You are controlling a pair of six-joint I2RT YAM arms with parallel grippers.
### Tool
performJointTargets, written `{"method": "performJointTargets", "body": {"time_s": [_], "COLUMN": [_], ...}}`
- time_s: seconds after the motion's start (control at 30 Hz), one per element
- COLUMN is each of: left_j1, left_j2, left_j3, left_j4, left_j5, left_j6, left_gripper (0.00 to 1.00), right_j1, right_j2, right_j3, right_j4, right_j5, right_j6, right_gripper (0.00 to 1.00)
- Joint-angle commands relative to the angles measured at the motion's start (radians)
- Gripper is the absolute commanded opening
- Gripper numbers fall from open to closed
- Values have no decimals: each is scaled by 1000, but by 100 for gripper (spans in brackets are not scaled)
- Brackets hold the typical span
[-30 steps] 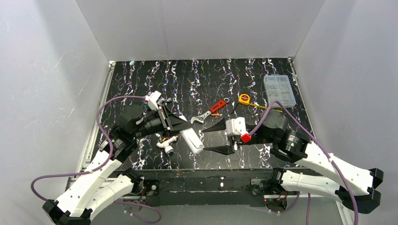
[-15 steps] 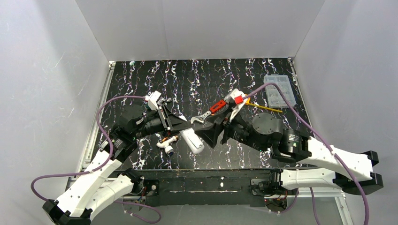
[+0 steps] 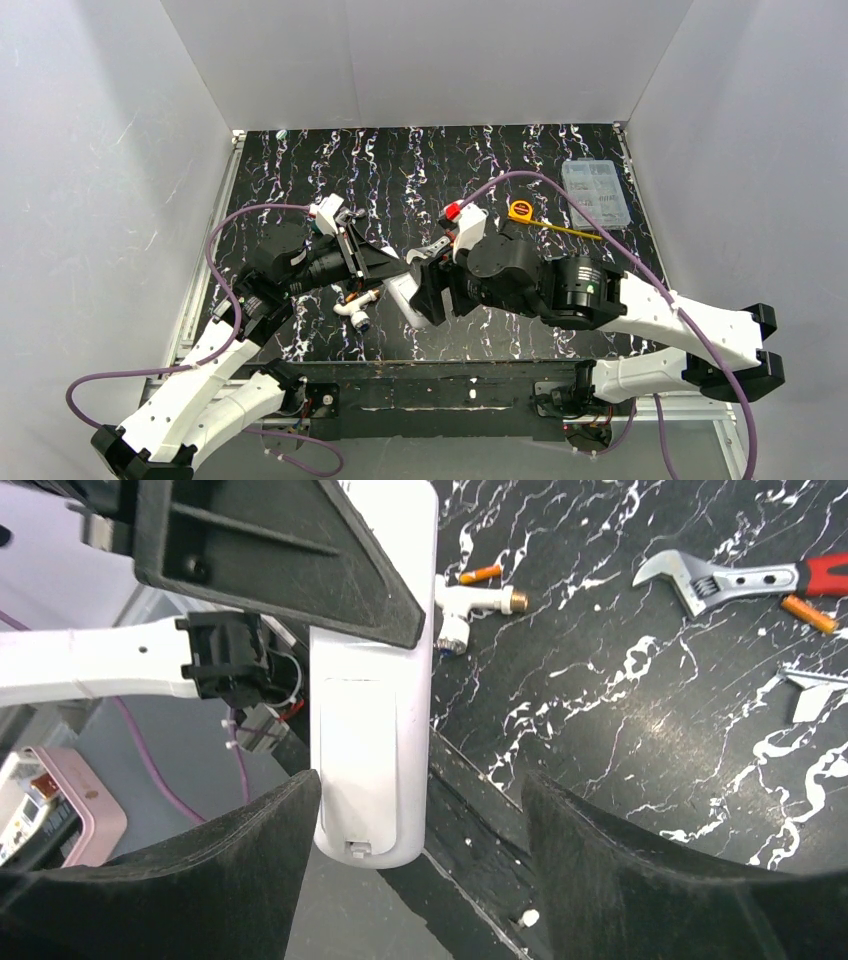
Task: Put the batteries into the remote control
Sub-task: Remove the battery cover from the remote control.
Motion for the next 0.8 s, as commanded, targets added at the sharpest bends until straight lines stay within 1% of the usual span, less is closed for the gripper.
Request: {"method": "performJointTargets", "body": {"time_s": [0.0,0.2,0.43,0.57,0.77], "left_j1": [-1,-1,-1,-1,-1], "left_j2": [-7,-8,-13,-7,-11], "left_j3": [24,21,19,22,18], "left_j4": [40,40,44,44,47], "left_j5": [23,24,23,27,23], "left_j6": [11,9,7,6,6], "left_gripper": [0,0,0,0,0], "right_j1": [6,6,6,6,6], "right_j2": [16,29,26,32,43], "right_j3": [59,72,60,61,61], "right_j4": [-26,-20,-19,-20,-20], "right_j5": [-56,-91,-88,-97,-101], "right_j6": [9,-15,-24,-25,-30], "right_gripper": [81,80,72,71,66]}}
